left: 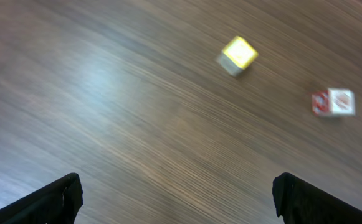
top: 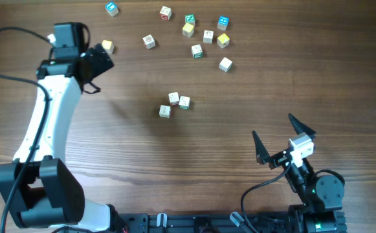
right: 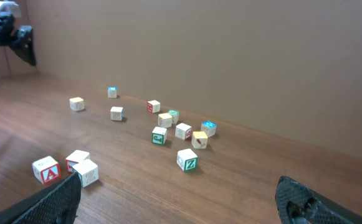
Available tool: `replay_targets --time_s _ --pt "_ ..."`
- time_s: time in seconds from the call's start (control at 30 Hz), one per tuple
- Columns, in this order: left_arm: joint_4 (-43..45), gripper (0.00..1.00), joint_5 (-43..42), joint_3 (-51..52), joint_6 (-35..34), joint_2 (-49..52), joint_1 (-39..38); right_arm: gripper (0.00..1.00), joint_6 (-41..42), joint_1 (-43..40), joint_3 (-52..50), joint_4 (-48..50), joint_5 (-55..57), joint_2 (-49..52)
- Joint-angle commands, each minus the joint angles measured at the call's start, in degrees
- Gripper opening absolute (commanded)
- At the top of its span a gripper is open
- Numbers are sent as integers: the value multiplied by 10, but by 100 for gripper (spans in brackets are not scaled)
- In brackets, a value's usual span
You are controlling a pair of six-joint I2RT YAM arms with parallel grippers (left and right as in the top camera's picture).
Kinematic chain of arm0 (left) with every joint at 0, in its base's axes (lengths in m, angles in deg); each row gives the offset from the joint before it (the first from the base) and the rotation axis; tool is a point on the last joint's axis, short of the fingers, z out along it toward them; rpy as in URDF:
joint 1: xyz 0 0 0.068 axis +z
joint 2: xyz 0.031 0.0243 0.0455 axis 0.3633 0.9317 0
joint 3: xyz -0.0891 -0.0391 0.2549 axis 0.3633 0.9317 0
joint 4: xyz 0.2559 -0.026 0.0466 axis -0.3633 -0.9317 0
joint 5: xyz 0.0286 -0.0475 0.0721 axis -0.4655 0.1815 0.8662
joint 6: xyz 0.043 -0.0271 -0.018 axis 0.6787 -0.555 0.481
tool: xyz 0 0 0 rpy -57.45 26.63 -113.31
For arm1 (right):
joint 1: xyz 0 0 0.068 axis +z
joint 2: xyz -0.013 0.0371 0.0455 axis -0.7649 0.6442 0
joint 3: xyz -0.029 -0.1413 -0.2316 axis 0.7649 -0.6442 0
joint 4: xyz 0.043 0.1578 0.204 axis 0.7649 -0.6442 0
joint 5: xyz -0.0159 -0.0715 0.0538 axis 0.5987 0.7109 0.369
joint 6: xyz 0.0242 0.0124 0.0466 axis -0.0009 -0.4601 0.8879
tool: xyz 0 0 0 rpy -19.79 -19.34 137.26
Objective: Form a circle
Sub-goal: 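Release the block and retract the left gripper to the left side, then reach the right gripper toward the center blocks and lower it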
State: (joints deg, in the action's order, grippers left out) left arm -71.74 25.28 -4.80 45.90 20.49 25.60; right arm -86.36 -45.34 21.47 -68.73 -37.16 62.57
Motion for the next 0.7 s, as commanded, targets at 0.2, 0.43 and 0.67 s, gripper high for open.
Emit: replay_targets --time_s 0.2,0.43,0.67 --pt "0 100 1 -6 -12 -5 40 100 147 1 73 39 -17 25" --pt "0 100 1 -6 -12 -5 40 100 147 1 478 -243 -57 362" --pt "0 100 1 -6 -12 -5 40 100 157 1 851 -558 -59 692"
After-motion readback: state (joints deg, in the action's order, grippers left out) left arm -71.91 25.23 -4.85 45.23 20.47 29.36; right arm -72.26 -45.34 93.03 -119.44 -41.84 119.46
